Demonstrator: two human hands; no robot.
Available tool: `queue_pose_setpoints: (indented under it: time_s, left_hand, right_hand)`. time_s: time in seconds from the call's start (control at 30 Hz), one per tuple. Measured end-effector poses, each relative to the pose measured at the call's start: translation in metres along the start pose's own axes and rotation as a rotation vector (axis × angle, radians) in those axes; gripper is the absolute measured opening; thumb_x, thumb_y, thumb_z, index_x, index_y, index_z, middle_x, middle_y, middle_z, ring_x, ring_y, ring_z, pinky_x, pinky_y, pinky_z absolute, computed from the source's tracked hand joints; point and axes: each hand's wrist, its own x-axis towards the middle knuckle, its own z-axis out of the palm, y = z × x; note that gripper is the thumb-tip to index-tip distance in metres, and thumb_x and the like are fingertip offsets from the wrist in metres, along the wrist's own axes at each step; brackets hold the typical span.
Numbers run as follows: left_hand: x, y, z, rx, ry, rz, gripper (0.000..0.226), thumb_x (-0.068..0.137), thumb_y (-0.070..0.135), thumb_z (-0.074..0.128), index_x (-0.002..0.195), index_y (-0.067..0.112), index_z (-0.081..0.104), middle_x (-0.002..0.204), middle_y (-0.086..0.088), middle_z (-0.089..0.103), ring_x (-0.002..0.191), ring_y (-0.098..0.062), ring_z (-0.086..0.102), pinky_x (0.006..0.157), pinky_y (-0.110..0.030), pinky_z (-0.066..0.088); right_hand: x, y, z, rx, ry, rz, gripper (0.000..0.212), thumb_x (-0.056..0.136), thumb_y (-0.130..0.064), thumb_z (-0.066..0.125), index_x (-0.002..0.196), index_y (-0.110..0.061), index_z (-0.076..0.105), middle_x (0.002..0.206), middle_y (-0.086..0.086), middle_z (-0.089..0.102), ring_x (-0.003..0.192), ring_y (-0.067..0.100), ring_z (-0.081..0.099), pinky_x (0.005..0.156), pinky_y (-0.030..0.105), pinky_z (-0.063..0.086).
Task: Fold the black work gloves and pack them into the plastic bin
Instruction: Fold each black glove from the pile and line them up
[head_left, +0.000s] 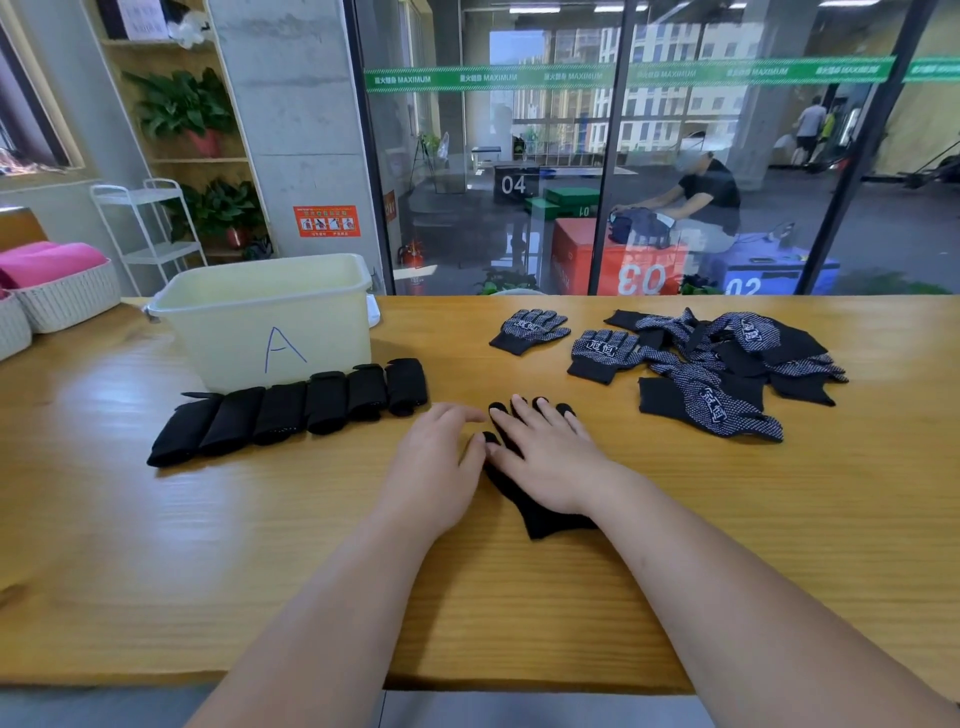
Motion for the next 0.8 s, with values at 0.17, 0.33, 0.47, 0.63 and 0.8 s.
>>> queue_pose_setpoints:
  time_s: [0.17, 0.33, 0.47, 0.63, 0.8]
  left_hand:
    - [-0.003, 0.003, 0.001, 0.094, -0.152, 0.107, 0.039, 0.106, 0.043, 0.058, 0.14, 0.027, 0.068, 0.147, 0.016, 0.06, 0.136, -0.008, 0.053, 0.118, -0.03, 0.039]
    - [0.0, -0.001, 0.01, 0.26, -0.302, 0.151, 0.068, 0.101, 0.07, 0.048, 0.159, 0.032, 0.048, 0.168, 0.016, 0.039, 0.159, -0.007, 0.024, 0.132, -0.043, 0.018]
    - [-0.001, 0.003, 0.004, 0.171, -0.193, 0.173, 0.056, 0.1, 0.06, 0.06, 0.15, 0.034, 0.057, 0.159, 0.016, 0.048, 0.153, -0.011, 0.033, 0.128, -0.042, 0.027]
    - [-0.007, 0.008, -0.009, -0.122, -0.189, 0.261, 0.022, 0.086, 0.056, 0.083, 0.097, 0.039, 0.074, 0.109, 0.02, 0.066, 0.115, -0.006, 0.059, 0.11, -0.027, 0.04]
    - [-0.008, 0.015, -0.004, -0.117, -0.375, 0.317, 0.02, 0.081, 0.052, 0.09, 0.09, 0.04, 0.076, 0.107, 0.021, 0.066, 0.114, -0.006, 0.061, 0.11, -0.013, 0.033]
  right_hand:
    - [-0.02, 0.027, -0.018, 0.167, 0.188, -0.027, 0.059, 0.111, -0.049, 0.04, 0.167, -0.033, 0.028, 0.177, -0.01, 0.009, 0.164, 0.015, 0.005, 0.133, 0.045, 0.01]
    - [-0.061, 0.055, -0.008, -0.032, 0.0, -0.068, 0.086, 0.094, -0.086, 0.016, 0.168, -0.044, 0.008, 0.176, -0.019, -0.006, 0.161, 0.004, -0.01, 0.133, 0.046, -0.001]
    - [-0.069, 0.061, -0.011, 0.131, 0.175, -0.123, 0.075, 0.096, -0.084, 0.027, 0.162, -0.048, 0.033, 0.174, -0.023, 0.013, 0.162, 0.004, 0.002, 0.132, 0.044, 0.011]
    - [-0.082, 0.074, -0.028, 0.393, 0.299, -0.23, 0.02, 0.081, -0.057, 0.085, 0.095, -0.046, 0.079, 0.117, -0.023, 0.068, 0.12, 0.004, 0.058, 0.108, 0.043, 0.044]
    - [-0.085, 0.072, -0.029, 0.391, 0.137, -0.225, 0.031, 0.068, -0.064, 0.091, 0.094, -0.052, 0.079, 0.114, -0.023, 0.064, 0.118, 0.002, 0.052, 0.105, 0.035, 0.042]
